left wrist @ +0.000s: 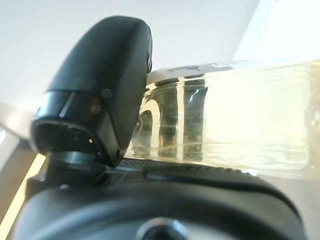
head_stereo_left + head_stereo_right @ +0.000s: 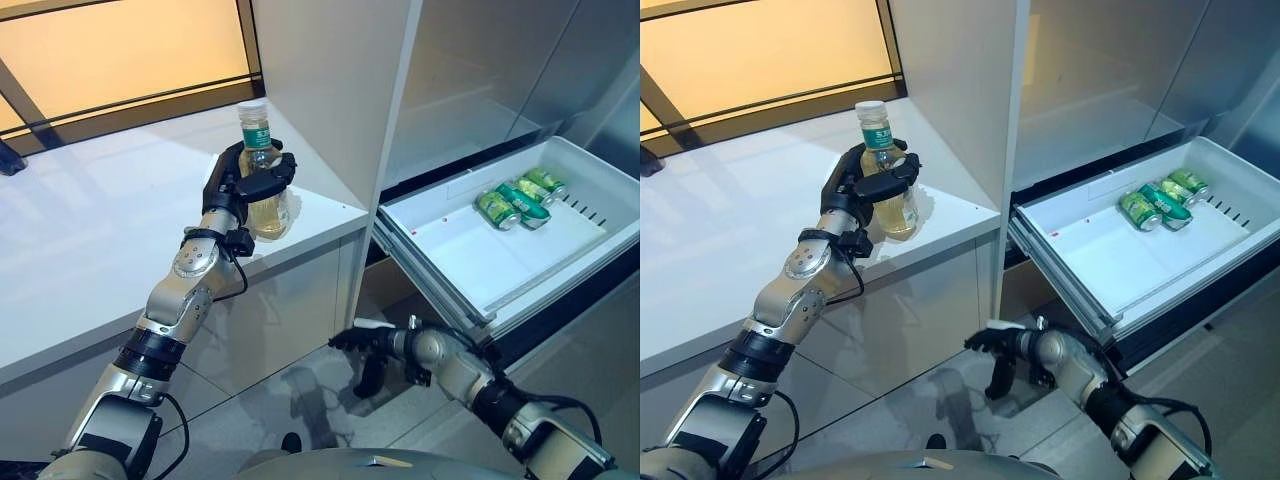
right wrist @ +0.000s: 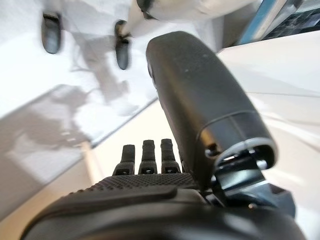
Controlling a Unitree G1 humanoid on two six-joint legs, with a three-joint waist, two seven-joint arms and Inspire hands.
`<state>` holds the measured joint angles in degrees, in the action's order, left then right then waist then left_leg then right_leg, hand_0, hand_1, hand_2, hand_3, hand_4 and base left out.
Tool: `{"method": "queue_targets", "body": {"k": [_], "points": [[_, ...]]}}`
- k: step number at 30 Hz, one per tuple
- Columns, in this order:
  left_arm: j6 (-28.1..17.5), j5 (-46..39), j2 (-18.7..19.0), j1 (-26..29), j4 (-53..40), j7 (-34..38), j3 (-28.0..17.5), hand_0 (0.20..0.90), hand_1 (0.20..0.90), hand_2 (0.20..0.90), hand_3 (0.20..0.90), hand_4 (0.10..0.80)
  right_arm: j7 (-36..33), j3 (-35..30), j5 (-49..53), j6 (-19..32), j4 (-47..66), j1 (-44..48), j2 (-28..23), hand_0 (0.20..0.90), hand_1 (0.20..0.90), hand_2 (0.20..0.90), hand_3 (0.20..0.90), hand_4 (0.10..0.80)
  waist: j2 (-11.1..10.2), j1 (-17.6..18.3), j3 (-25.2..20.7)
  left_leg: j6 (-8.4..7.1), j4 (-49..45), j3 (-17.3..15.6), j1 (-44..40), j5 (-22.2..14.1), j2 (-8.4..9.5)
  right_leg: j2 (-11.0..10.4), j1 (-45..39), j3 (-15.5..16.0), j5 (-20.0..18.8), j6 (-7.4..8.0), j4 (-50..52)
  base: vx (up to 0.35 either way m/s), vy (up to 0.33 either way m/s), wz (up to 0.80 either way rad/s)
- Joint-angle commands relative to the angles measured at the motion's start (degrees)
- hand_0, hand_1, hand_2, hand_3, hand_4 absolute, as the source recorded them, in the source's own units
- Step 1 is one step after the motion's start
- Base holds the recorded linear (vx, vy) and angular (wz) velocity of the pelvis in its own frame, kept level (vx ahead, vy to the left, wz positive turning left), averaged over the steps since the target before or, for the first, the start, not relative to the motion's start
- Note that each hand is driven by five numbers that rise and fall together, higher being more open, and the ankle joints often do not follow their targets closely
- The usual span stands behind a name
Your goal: Put drinks into fridge and close the fridge
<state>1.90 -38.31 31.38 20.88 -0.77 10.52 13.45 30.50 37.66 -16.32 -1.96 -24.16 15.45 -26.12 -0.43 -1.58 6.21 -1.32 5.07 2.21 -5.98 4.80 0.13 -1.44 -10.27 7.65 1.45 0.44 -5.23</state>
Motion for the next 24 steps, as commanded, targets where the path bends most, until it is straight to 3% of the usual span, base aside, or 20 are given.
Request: {"method": "queue_targets", "body": {"k": [1, 9, 19, 24], "points": [[-12.2, -1.2, 3.6, 13.5, -9.5, -1.1, -2.3, 0.3, 0.3, 0.3, 0.2, 0.1, 3.1, 4.1, 5.3, 6.4, 8.6, 0.2, 0.3, 0.9, 0.9, 0.9, 0.9, 0.8, -0.3, -0.1, -4.2, 1.41, -0.1, 2.3, -1.0, -5.6, 2.95, -1.2, 2.3, -0.4, -1.3, 3.65, 1.1, -0.038, 0.023, 0.05], [-13.6, -3.2, 4.4, 12.2, -13.1, -4.4, -1.4, 0.3, 0.3, 0.3, 0.2, 0.1, 9.6, 1.0, 17.1, 4.9, 27.5, 4.4, -0.7, 0.9, 0.9, 0.9, 0.9, 0.8, -0.1, -0.3, -3.7, 1.35, -0.1, 1.9, -2.0, -5.8, 2.79, -1.4, 1.5, -0.2, -1.1, 3.9, 1.5, -0.024, 0.025, 0.05], [-19.4, -4.7, 3.1, 5.0, -15.9, -12.5, -7.4, 0.3, 0.3, 0.3, 0.2, 0.1, 19.3, -14.0, 45.3, 4.5, 39.0, 8.3, -4.1, 0.9, 0.9, 0.9, 0.9, 0.8, -0.7, -0.3, -4.4, 1.41, -0.1, 1.6, -2.0, -5.6, 2.79, -1.6, 1.9, -0.1, -1.5, 3.93, 2.0, -0.005, 0.002, 0.0], [-22.1, -6.0, 3.6, 3.6, -15.9, -15.6, -11.1, 0.3, 0.3, 0.3, 0.2, 0.1, 19.4, -21.9, 55.0, 4.9, 40.5, 6.5, -4.0, 0.9, 0.9, 0.9, 0.9, 0.8, -1.0, -0.1, -5.1, 1.36, -0.1, 1.6, -1.9, -5.8, 2.8, -1.6, 2.0, 0.0, -1.7, 4.07, 1.8, 0.0, 0.0, 0.0]]}}
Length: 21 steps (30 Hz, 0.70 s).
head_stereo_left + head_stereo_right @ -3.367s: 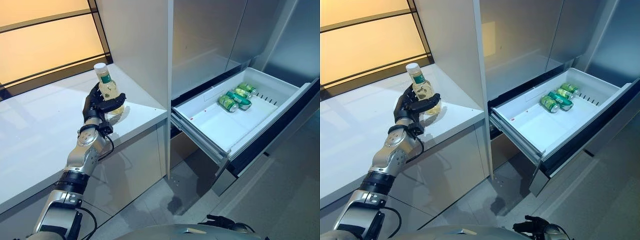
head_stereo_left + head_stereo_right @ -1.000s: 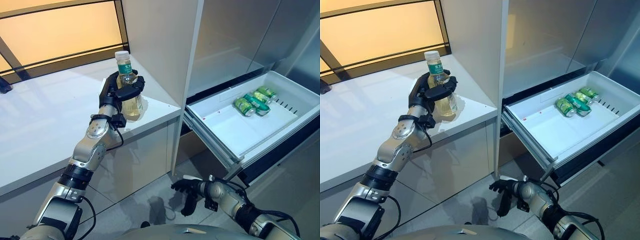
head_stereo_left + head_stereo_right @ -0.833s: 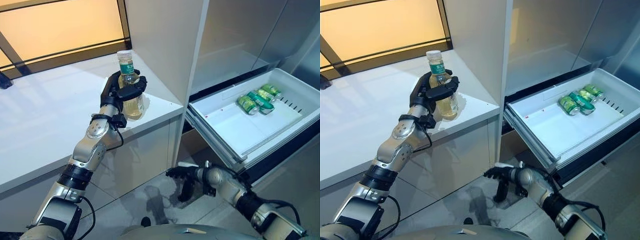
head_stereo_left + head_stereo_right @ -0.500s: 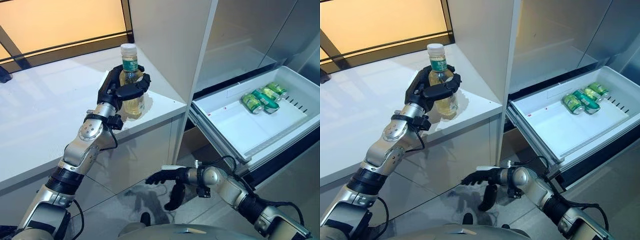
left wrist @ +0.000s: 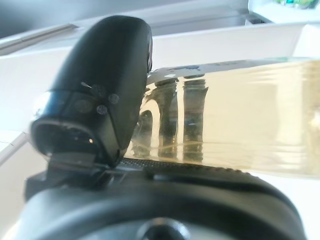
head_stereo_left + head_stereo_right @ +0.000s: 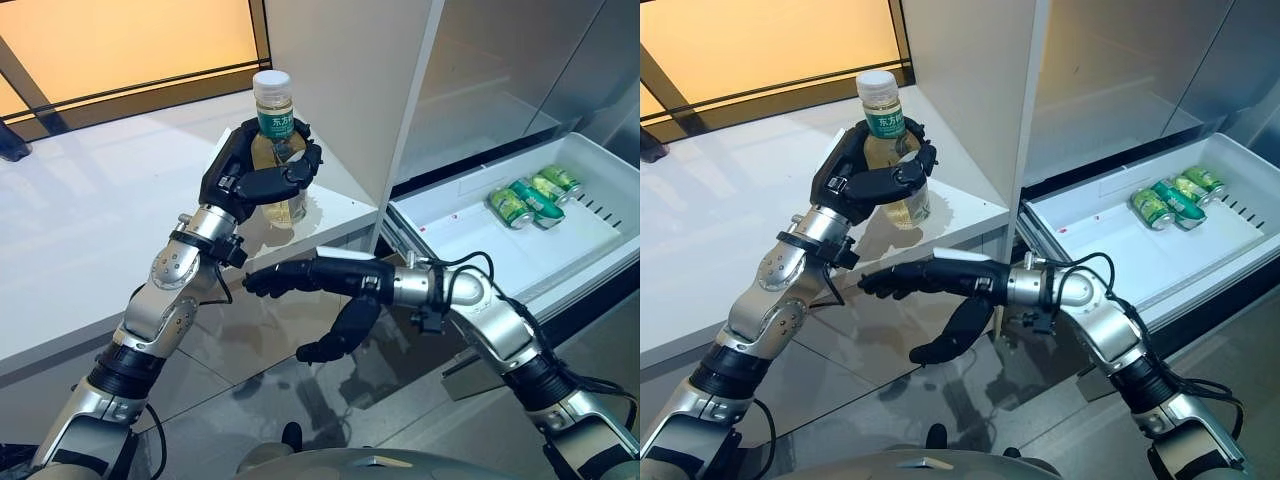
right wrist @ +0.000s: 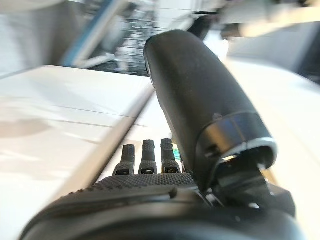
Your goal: Put drinks into fridge and close the fridge
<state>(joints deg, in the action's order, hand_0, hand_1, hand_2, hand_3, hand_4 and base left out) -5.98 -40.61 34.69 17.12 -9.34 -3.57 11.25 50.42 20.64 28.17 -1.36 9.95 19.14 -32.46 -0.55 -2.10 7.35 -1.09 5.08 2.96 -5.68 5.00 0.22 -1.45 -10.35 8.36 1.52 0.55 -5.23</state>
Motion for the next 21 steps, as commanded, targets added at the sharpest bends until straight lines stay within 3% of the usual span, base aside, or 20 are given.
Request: {"method": "queue_targets", "body": {"k": [1, 10, 21], "points": [[-14.4, -4.3, 0.5, 7.2, -7.1, -2.0, -9.7, 0.3, 0.3, 0.3, 0.2, 0.1, -1.5, -6.3, 10.9, 4.7, 6.0, 2.3, 2.3, 0.9, 0.9, 0.9, 0.9, 0.8, -0.9, 0.5, -6.3, 1.1, -0.1, 0.8, -2.2, -6.0, 2.7, -1.6, 2.1, -0.6, -1.9, 3.98, 1.7, 0.0, 0.0, 0.0], [-16.4, -6.3, 1.7, 4.9, -7.7, -5.2, -14.9, 0.3, 0.3, 0.3, 0.2, 0.1, -11.4, -15.9, 9.0, 3.4, 3.1, -3.9, 0.6, 0.9, 0.9, 0.9, 0.9, 0.8, -1.0, 1.5, -6.4, 1.02, -0.1, 0.6, -2.0, -6.1, 2.52, -1.5, 2.7, -0.9, -2.1, 4.0, 1.7, 0.0, 0.0, 0.0], [-13.6, -5.1, 1.0, 9.1, -7.2, -5.3, -8.0, 0.3, 0.3, 0.3, 0.2, 0.1, -20.3, -10.0, 10.7, -0.7, -0.1, 2.5, 2.1, 0.9, 0.9, 0.9, 0.9, 0.8, -0.9, 1.5, -5.9, 0.89, -0.1, 0.5, -2.3, -6.2, 2.41, -1.4, 2.3, -0.8, -2.2, 3.9, 1.4, 0.0, 0.0, 0.0]]}}
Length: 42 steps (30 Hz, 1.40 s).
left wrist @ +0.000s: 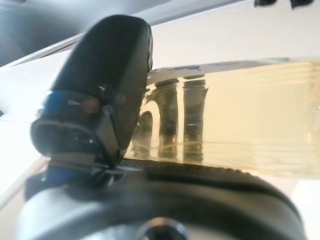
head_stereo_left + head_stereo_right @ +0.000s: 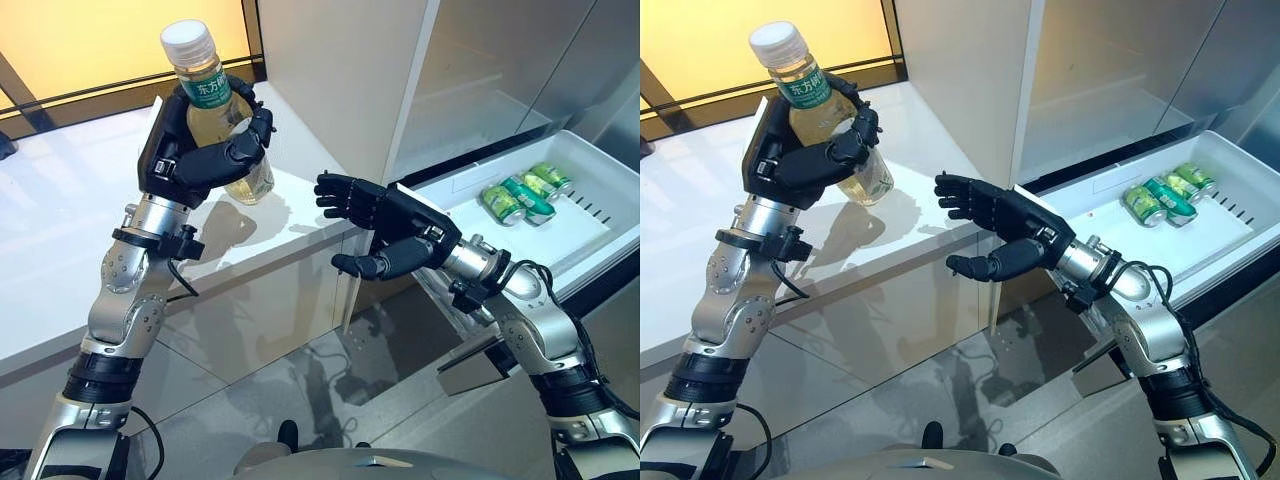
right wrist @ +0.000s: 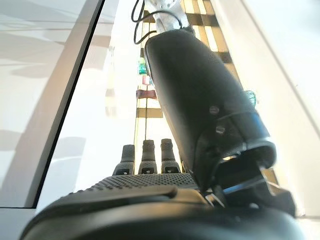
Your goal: Put drinks into fridge and close the fridge
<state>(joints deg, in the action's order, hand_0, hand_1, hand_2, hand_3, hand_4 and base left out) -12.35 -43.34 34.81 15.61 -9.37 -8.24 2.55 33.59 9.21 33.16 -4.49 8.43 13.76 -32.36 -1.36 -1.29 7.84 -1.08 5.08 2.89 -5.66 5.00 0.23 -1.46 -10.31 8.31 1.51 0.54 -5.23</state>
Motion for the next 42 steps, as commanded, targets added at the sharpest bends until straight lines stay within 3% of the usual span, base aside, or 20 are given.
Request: {"method": "queue_targets", "body": {"k": [1, 13, 34, 35, 36, 37, 38, 42], "points": [[-6.5, -2.6, 0.6, 11.1, -7.3, -0.9, 1.4, 0.3, 0.3, 0.3, 0.2, 0.1, -4.3, 2.0, 5.8, 2.4, 1.2, 8.6, 2.2, 0.9, 0.9, 0.9, 0.9, 0.8, -0.1, 0.6, -6.3, 0.89, -0.1, 0.7, -2.3, -6.1, 2.43, -1.4, 2.3, -0.6, -2.3, 3.92, 1.4, 0.0, 0.0, 0.0], [-3.0, -2.3, -1.1, 14.5, -6.5, -3.0, 7.6, 0.3, 0.3, 0.3, 0.2, 0.1, -7.2, 7.5, 10.7, -0.9, -2.5, 15.5, 5.1, 0.9, 0.9, 0.9, 0.9, 0.8, -0.2, -0.1, -6.5, 1.07, -0.1, 0.9, -2.3, -6.1, 2.56, -1.3, 2.0, -0.2, -2.2, 3.64, 1.2, 0.0, 0.0, 0.0], [0.8, -3.4, -2.5, 17.0, -6.4, -4.3, 11.6, 0.3, 0.3, 0.3, 0.2, 0.1, -8.7, 12.4, 11.6, -3.2, -4.1, 20.8, 8.2, 0.9, 0.9, 0.9, 0.9, 0.8, -0.3, -0.7, -6.7, 1.29, -0.1, 0.9, -2.4, -6.1, 2.5, -1.3, 1.9, -0.3, -2.2, 3.4, 1.1, 0.0, 0.0, 0.0], [1.2, -3.3, -2.5, 17.1, -6.3, -4.5, 11.8, 0.3, 0.3, 0.3, 0.2, 0.1, -8.8, 12.5, 11.5, -3.5, -4.1, 21.2, 8.1, 0.716, 0.716, 0.716, 0.686, 0.586, -0.3, -0.6, -6.8, 1.29, -0.1, 0.8, -2.5, -6.2, 2.49, -1.3, 1.9, -0.3, -2.2, 3.39, 1.2, 0.0, 0.0, 0.0], [1.4, -3.3, -2.4, 17.2, -6.2, -4.6, 12.0, 0.3, 0.3, 0.3, 0.2, 0.1, -8.9, 12.7, 11.2, -3.6, -4.3, 21.7, 8.1, 0.596, 0.596, 0.596, 0.546, 0.446, -0.3, -0.7, -6.8, 1.31, -0.1, 0.8, -2.5, -6.2, 2.5, -1.3, 1.9, -0.3, -2.2, 3.36, 1.1, 0.0, 0.0, 0.0], [1.4, -3.3, -2.4, 17.2, -6.1, -4.6, 12.0, 0.3, 0.3, 0.3, 0.2, 0.1, -8.9, 12.7, 11.2, -3.6, -4.3, 21.7, 8.1, 0.528, 0.528, 0.528, 0.466, 0.366, -0.3, -0.7, -6.8, 1.31, -0.1, 0.8, -2.5, -6.2, 2.5, -1.3, 1.9, -0.3, -2.2, 3.36, 1.1, 0.0, 0.0, 0.0], [1.8, -3.5, -2.4, 17.2, -6.1, -4.8, 12.1, 0.3, 0.3, 0.3, 0.2, 0.1, -9.3, 12.9, 11.1, -3.7, -4.4, 22.1, 7.8, 0.3, 0.3, 0.3, 0.2, 0.1, -0.3, -0.7, -6.8, 1.32, -0.1, 0.9, -2.5, -6.1, 2.52, -1.3, 1.8, -0.3, -2.2, 3.34, 1.1, 0.0, 0.0, 0.0], [2.6, -3.6, -2.3, 17.2, -6.0, -5.4, 12.2, 0.3, 0.3, 0.3, 0.2, 0.1, -9.6, 13.1, 11.1, -3.8, -4.4, 22.7, 7.6, 0.3, 0.3, 0.3, 0.2, 0.1, -0.3, -0.8, -6.8, 1.32, -0.1, 0.9, -2.5, -6.1, 2.52, -1.3, 1.9, -0.3, -2.2, 3.35, 1.2, 0.0, 0.0, 0.0]]}}
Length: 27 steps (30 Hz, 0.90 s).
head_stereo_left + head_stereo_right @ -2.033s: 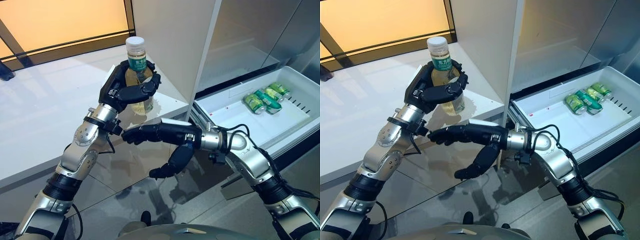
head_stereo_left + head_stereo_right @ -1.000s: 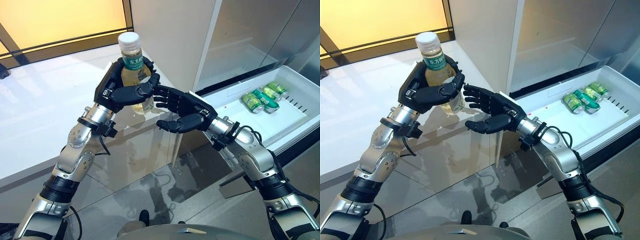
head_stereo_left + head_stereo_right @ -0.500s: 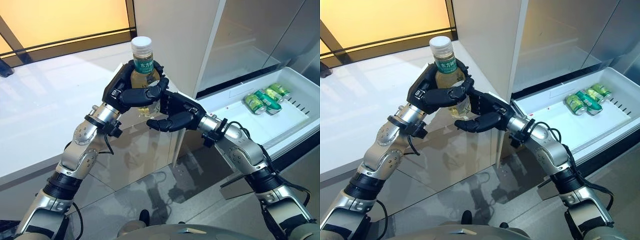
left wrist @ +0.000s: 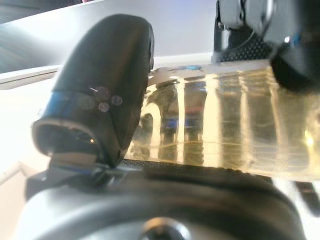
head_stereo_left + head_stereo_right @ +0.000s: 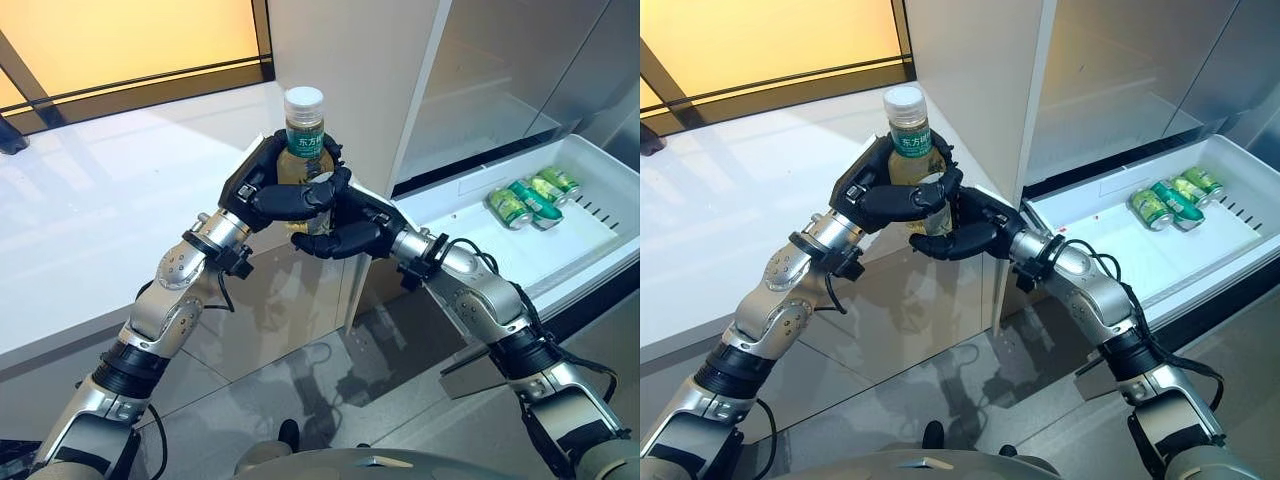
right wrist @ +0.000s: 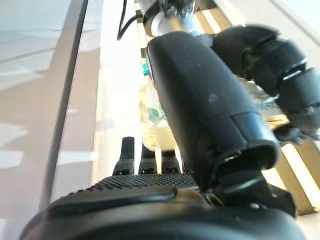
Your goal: Put drinks into fridge and close the fridge
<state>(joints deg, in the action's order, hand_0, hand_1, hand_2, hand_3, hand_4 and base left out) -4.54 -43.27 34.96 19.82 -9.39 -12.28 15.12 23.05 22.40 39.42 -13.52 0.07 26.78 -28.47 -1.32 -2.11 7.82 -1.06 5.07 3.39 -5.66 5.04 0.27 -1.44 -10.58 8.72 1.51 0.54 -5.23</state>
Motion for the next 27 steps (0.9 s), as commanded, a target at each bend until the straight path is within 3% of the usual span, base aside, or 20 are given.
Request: {"method": "queue_targets", "body": {"k": [1, 16, 17, 18, 19, 27], "points": [[-5.0, -3.7, -2.4, 12.9, -6.0, -1.4, -0.3, 0.3, 0.3, 0.3, 0.2, 0.1, 0.9, -0.1, 5.0, 5.2, 3.9, 9.9, 3.6, 0.3, 0.3, 0.3, 0.2, 0.1, -0.3, 0.0, -6.9, 1.31, -0.1, 0.4, -2.4, -6.1, 2.49, -1.3, 2.1, -0.7, -2.2, 3.33, 1.2, 0.0, 0.0, 0.0], [-3.8, -3.8, -1.1, 12.9, -5.7, -3.0, -0.4, 0.3, 0.3, 0.3, 0.2, 0.1, -0.1, -1.0, 4.3, 6.4, 3.5, 11.2, 2.1, 0.3, 0.3, 0.3, 0.2, 0.1, -0.3, -0.1, -6.9, 1.37, -0.1, 0.4, -2.5, -6.2, 2.39, -1.2, 2.1, -0.8, -2.2, 3.23, 1.1, 0.0, 0.0, 0.0], [-3.9, -3.7, -0.9, 12.9, -5.7, -2.9, -0.4, 0.488, 0.488, 0.488, 0.42, 0.32, -0.2, -1.2, 4.1, 6.6, 3.5, 11.3, 1.9, 0.3, 0.3, 0.3, 0.2, 0.1, -0.3, 0.0, -6.9, 1.36, -0.1, 0.4, -2.5, -6.2, 2.39, -1.2, 2.1, -0.8, -2.3, 3.22, 1.1, 0.0, 0.0, 0.0], [-4.0, -3.6, -0.7, 12.9, -5.6, -2.8, -0.5, 0.488, 0.488, 0.488, 0.42, 0.32, -0.3, -1.3, 4.1, 6.8, 3.5, 11.3, 1.8, 0.3, 0.3, 0.3, 0.2, 0.1, -0.3, 0.0, -6.9, 1.35, -0.1, 0.4, -2.4, -6.1, 2.39, -1.2, 2.1, -0.8, -2.3, 3.21, 1.1, 0.0, 0.0, 0.0], [-4.0, -3.6, -0.6, 12.8, -5.6, -2.7, -0.7, 0.9, 0.9, 0.9, 0.9, 0.8, -0.4, -1.5, 4.0, 7.2, 3.4, 11.5, 1.6, 0.3, 0.3, 0.3, 0.2, 0.1, -0.3, 0.0, -6.9, 1.34, -0.1, 0.4, -2.5, -6.1, 2.39, -1.2, 2.1, -0.8, -2.3, 3.22, 1.1, 0.0, 0.0, 0.0], [-5.7, 0.0, 2.1, 12.0, -4.3, -1.1, -3.6, 0.9, 0.9, 0.9, 0.9, 0.8, -3.8, -4.7, 3.7, 11.0, 5.1, 12.1, -0.7, 0.3, 0.3, 0.3, 0.2, 0.1, -0.2, -0.1, -7.1, 1.23, -0.1, 0.4, -2.3, -6.1, 2.31, -1.1, 2.2, -0.7, -2.3, 3.25, 1.0, 0.0, 0.0, 0.0]]}}
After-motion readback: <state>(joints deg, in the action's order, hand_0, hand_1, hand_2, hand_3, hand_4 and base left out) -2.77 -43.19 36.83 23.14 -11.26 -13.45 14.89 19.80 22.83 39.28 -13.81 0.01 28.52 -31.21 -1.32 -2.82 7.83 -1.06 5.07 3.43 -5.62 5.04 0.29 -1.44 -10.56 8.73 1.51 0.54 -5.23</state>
